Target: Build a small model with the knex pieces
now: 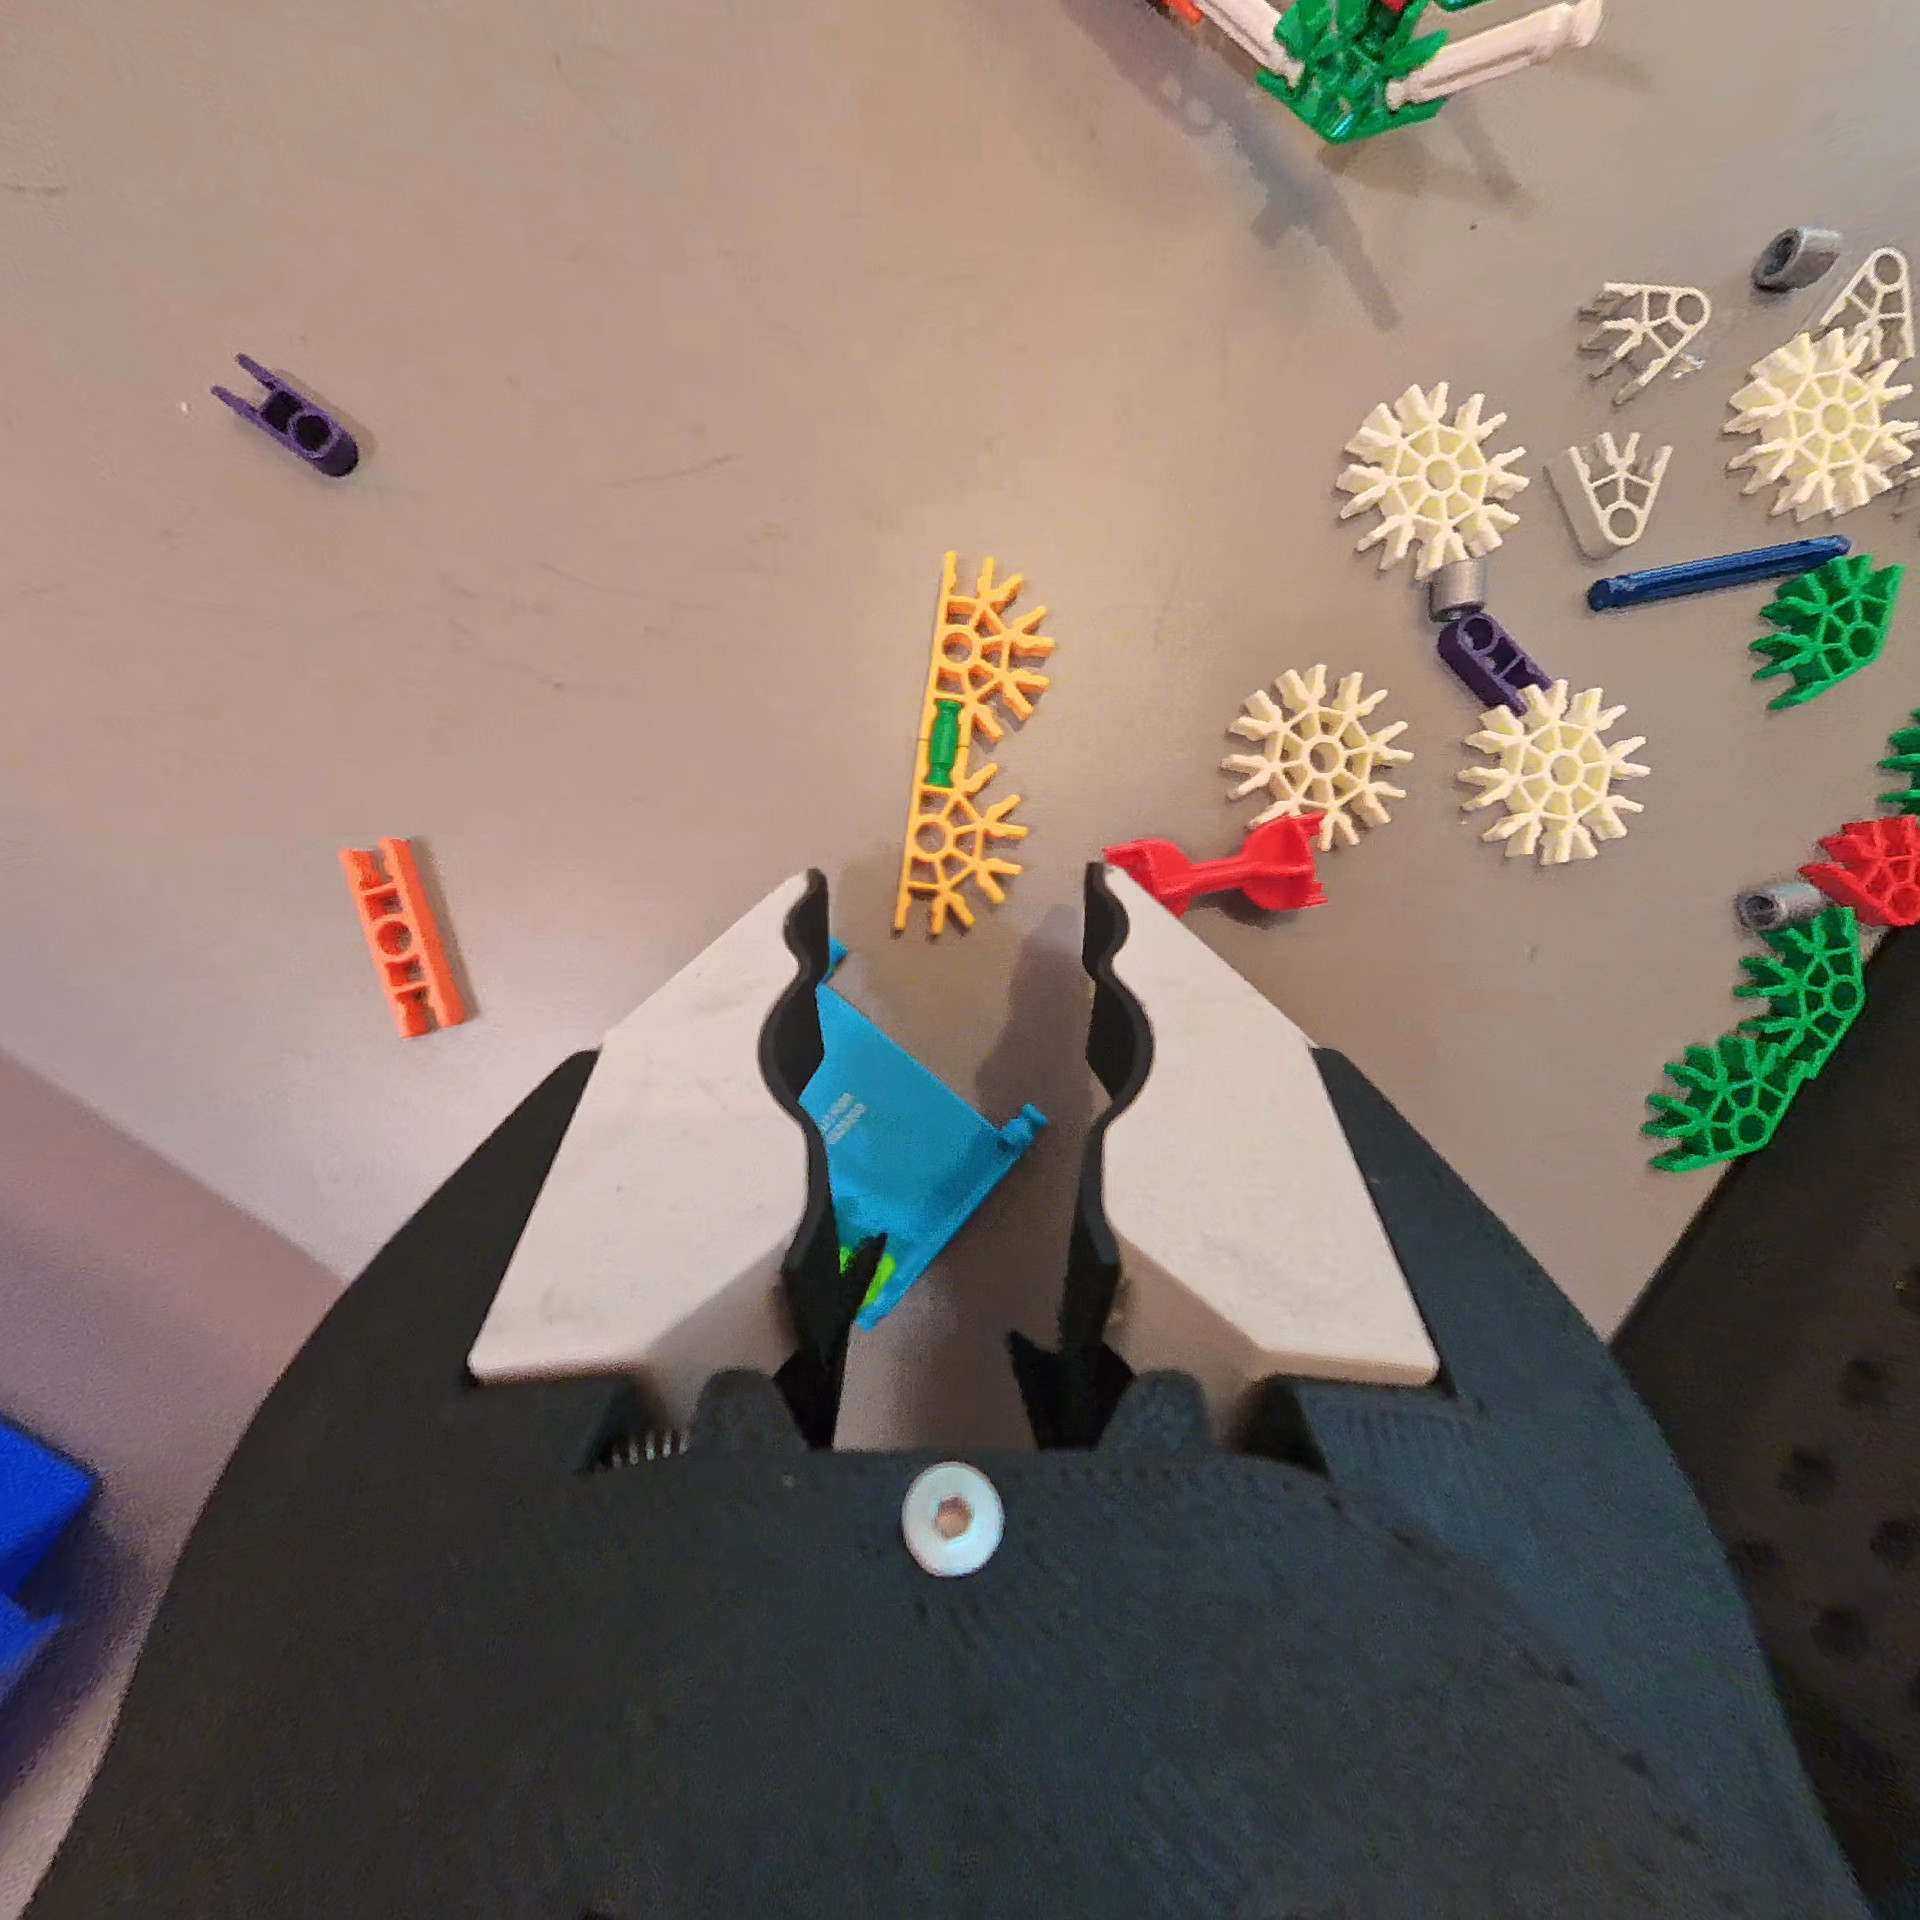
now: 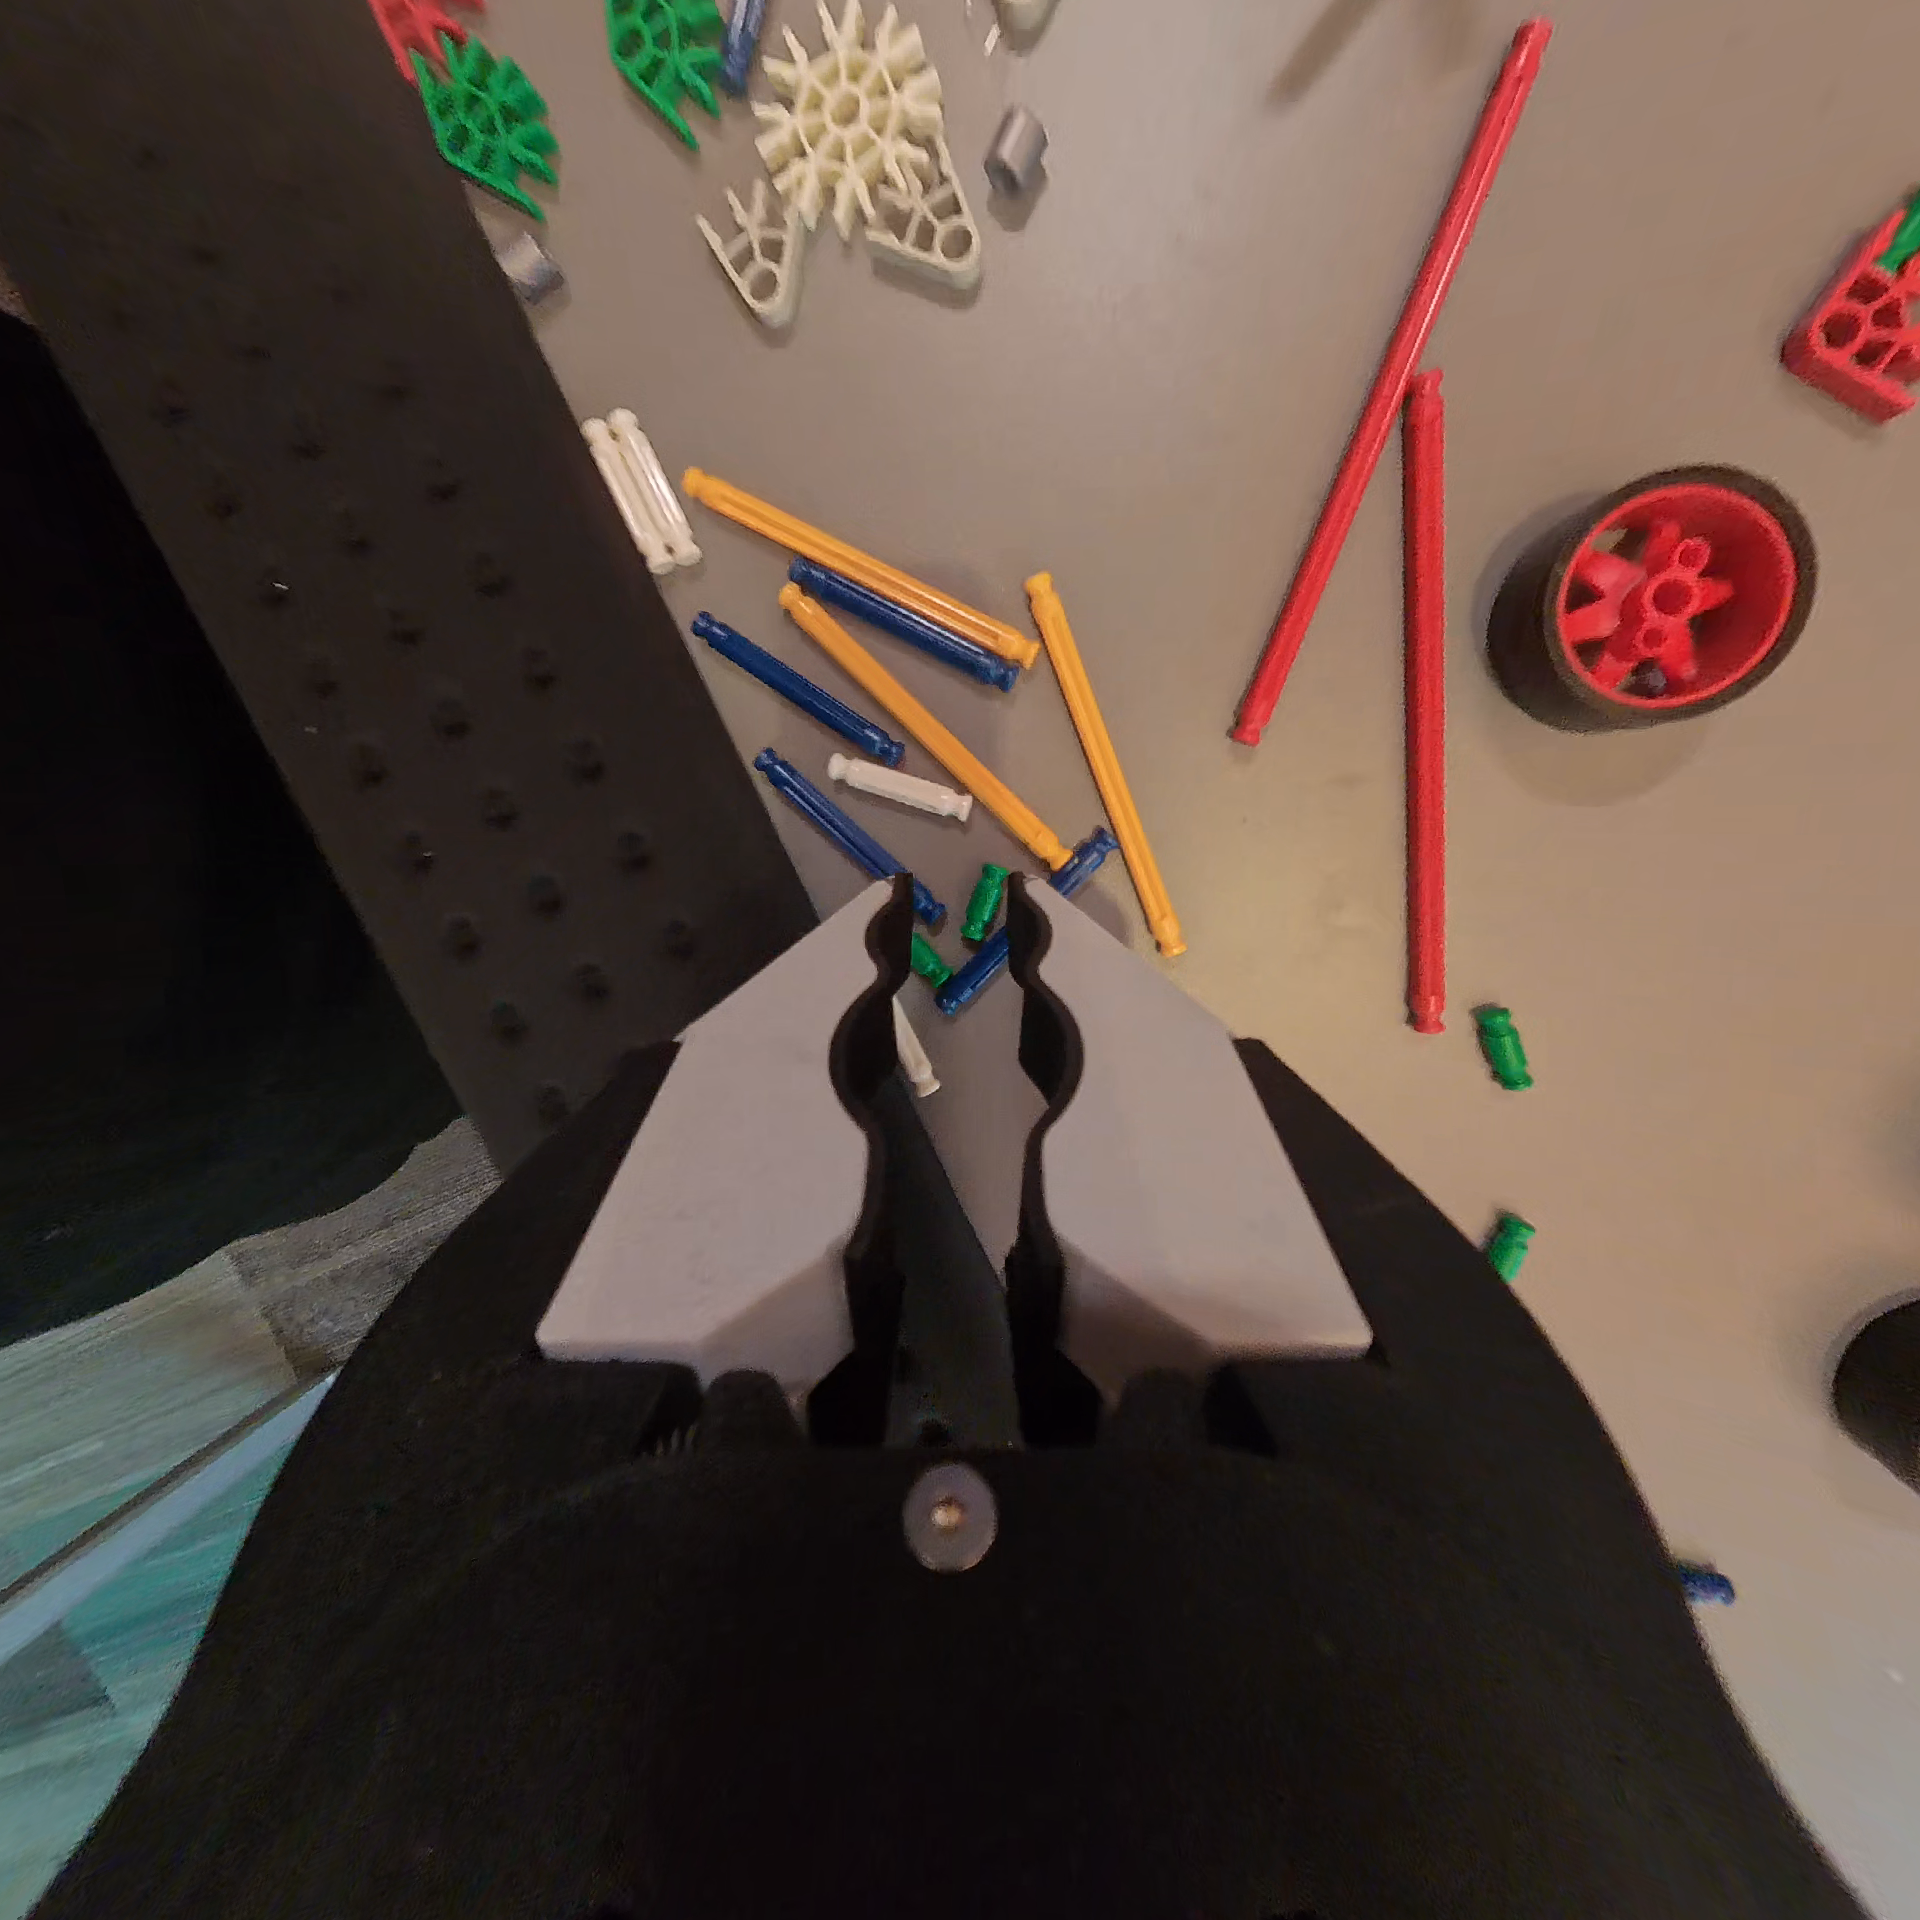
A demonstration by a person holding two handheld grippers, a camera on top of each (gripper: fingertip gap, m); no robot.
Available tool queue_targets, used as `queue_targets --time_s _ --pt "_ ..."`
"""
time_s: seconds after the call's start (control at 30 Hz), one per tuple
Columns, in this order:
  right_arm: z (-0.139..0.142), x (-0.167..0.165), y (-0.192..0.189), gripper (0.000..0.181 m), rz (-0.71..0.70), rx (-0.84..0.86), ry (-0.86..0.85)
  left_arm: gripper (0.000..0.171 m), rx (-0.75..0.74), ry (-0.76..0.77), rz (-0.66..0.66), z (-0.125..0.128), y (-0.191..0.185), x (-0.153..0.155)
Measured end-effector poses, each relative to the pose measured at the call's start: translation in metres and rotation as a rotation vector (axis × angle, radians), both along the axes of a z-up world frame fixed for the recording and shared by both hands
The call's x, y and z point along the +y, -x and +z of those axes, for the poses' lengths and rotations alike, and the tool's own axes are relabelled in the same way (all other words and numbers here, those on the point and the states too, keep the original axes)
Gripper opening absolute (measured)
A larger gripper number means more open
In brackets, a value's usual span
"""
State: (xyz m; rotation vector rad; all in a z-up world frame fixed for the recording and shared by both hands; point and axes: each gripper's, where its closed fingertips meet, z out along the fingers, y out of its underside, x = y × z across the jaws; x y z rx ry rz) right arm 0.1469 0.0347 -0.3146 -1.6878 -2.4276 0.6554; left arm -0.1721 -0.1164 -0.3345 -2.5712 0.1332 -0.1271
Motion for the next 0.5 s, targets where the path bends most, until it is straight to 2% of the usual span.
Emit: queue_targets --time_s 0.17,0.3,0.5 --pt "-0.027 0.002 -0.008 0.012 -0.03 -0.019 -0.04 0.049 0.021 -0.023 0.027 0.0 -0.007 0.006" --pt "-0.029 -0.003 -0.005 0.002 -0.018 -0.002 -0.028 0.048 0.028 -0.04 0.033 0.007 -0.007 0.01" --pt "-0.032 0.0 -0.008 0.008 -0.031 -0.013 -0.027 0.048 0.039 -0.047 0.039 0.01 -0.001 0.013"
